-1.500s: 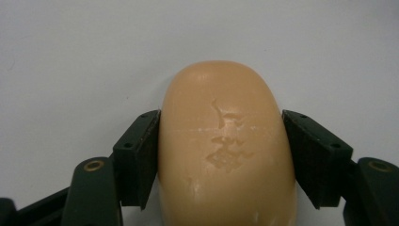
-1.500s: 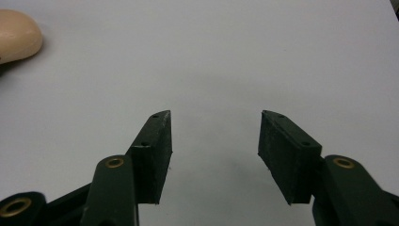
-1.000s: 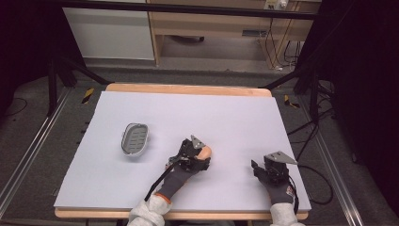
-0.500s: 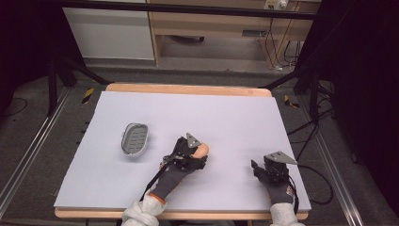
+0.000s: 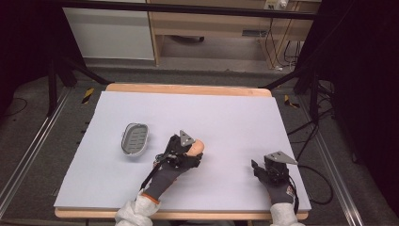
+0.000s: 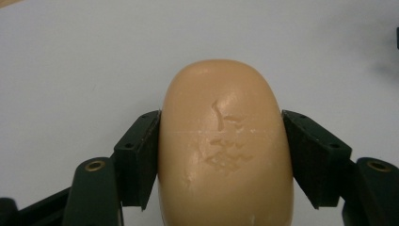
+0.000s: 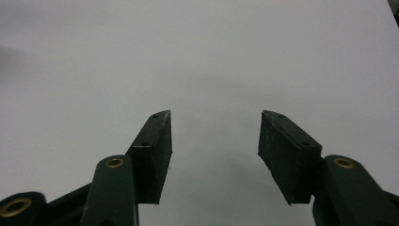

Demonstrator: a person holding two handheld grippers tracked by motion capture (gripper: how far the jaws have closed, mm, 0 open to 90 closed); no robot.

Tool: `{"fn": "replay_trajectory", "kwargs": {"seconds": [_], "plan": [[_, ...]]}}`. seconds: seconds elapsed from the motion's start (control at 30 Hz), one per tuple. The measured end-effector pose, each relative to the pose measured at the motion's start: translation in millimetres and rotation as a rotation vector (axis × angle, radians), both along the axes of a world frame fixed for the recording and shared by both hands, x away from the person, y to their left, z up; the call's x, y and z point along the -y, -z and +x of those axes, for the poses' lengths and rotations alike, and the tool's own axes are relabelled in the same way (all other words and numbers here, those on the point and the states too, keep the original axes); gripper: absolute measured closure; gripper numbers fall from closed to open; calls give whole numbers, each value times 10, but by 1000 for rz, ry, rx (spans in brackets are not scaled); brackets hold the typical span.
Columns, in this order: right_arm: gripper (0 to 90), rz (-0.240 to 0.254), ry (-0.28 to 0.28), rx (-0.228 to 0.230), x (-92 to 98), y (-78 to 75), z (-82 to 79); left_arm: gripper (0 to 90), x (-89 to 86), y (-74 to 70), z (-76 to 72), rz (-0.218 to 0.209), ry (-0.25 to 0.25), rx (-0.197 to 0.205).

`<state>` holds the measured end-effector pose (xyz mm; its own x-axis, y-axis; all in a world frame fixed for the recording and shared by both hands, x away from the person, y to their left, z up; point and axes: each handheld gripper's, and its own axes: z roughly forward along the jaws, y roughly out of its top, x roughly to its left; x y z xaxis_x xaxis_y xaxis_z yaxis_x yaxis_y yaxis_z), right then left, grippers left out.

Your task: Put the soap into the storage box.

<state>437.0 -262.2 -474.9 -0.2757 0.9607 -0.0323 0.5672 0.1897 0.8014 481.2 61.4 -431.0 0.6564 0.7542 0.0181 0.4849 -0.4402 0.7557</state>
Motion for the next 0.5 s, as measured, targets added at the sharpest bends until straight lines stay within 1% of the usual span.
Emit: {"fn": "replay_trajectory", "kwargs": {"seconds": [0.1, 0.13, 0.23, 0.5], "plan": [[446, -1, 0, 0, 0, 2, 1, 316, -35, -21, -2, -1, -6, 3], [446, -1, 0, 1, 0, 1, 1, 316, -51, -33, -2, 5, -4, 3], [445, -6, 3, 2, 1, 0, 0, 316, -93, -63, -3, -9, -9, 5], [445, -6, 4, 3, 1, -1, 0, 316, -145, -124, -29, -18, -10, 10]]}}
